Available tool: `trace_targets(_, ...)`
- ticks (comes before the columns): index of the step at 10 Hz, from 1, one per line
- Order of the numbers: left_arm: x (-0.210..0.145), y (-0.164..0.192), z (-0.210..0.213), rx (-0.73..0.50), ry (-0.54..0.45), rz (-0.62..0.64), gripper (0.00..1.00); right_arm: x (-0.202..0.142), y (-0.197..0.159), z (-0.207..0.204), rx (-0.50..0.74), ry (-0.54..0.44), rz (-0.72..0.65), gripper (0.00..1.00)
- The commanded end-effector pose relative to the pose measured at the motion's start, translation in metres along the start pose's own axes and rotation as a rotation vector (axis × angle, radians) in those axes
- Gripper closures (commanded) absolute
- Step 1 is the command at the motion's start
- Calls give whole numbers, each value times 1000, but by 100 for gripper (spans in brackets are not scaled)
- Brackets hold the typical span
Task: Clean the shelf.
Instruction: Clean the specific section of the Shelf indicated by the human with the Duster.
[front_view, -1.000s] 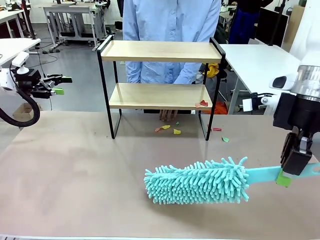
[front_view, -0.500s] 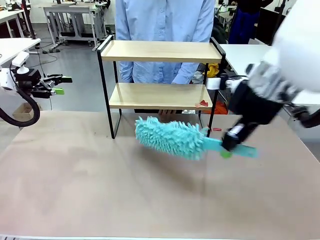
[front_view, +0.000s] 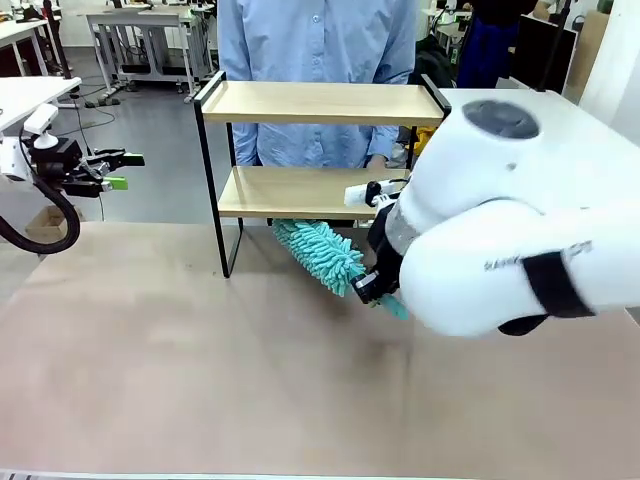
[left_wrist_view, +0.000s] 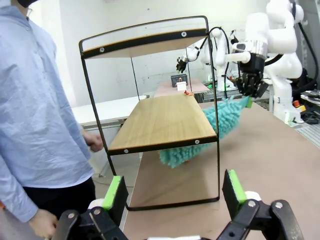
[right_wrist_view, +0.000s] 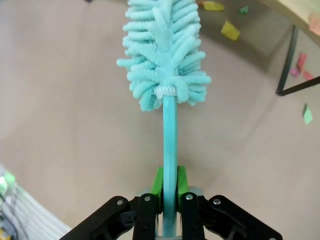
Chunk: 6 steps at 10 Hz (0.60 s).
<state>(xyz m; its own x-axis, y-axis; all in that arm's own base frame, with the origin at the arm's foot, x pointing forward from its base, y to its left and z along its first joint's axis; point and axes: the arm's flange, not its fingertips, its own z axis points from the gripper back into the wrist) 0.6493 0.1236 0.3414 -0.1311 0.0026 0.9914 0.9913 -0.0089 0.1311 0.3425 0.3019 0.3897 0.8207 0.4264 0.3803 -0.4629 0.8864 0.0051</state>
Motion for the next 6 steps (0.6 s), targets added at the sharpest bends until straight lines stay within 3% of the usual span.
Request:
trace_targets(1,3,-2,0,-7,7,-8,0,25,14,-4,75,19,-62,87)
trace_targets(2,3,-2,0,-7,7,-8,0,0,0,0,0,0,0,87)
trace_targets(5,3,-2,0,-7,7,-8,0,7,2,-12,20,16,-18,87)
trace_targets(6,3,-2,0,-7,7,-8,0,18,30,-12,-59,22,-45,87)
